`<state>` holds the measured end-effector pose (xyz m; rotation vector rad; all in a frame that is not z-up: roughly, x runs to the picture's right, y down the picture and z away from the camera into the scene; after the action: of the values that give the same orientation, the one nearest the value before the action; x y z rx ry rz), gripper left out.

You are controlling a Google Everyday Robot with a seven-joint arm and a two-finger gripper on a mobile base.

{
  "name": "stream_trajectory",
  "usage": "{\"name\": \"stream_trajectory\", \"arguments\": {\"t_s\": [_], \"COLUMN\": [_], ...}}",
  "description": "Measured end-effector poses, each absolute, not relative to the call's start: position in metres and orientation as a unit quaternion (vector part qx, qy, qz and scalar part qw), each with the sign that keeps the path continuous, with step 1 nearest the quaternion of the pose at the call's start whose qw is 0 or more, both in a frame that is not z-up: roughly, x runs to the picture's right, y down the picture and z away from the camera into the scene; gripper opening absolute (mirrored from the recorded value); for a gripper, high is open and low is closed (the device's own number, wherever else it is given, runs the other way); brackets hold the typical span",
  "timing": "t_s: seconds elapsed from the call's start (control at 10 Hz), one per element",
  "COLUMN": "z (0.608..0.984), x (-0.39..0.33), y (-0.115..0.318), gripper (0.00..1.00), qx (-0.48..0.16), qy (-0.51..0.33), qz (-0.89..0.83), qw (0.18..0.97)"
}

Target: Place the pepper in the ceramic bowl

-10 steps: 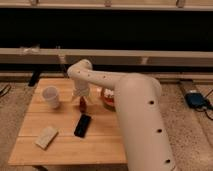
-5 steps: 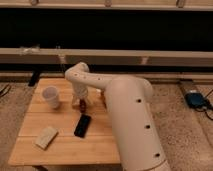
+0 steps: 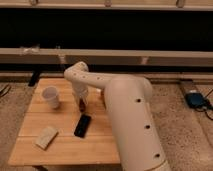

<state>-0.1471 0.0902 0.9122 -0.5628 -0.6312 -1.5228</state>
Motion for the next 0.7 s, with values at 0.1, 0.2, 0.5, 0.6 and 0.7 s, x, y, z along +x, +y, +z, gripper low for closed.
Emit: {"name": "stream_trajectory", "arguments": {"t_s": [0.1, 0.2, 0.5, 0.6, 0.7], "z": [0.897, 0.884, 0.858, 0.860, 0.869], "x": [-0.146, -0.143, -0.124, -0.113, -0.097], "y": [0.078, 0.066, 0.031, 0.023, 0.014], "gripper": [0.10, 0.10, 0.10, 0.10, 0.10], "qx": [-0.238, -0.230, -0.214, -0.216, -0.221], "qy": [-0.273, -0.268, -0.254, -0.250, -0.245], "qz": [-0.672, -0.674, -0.669, -0.665, -0.657], "qw": [0.646, 0.649, 0.665, 0.669, 0.678]}}
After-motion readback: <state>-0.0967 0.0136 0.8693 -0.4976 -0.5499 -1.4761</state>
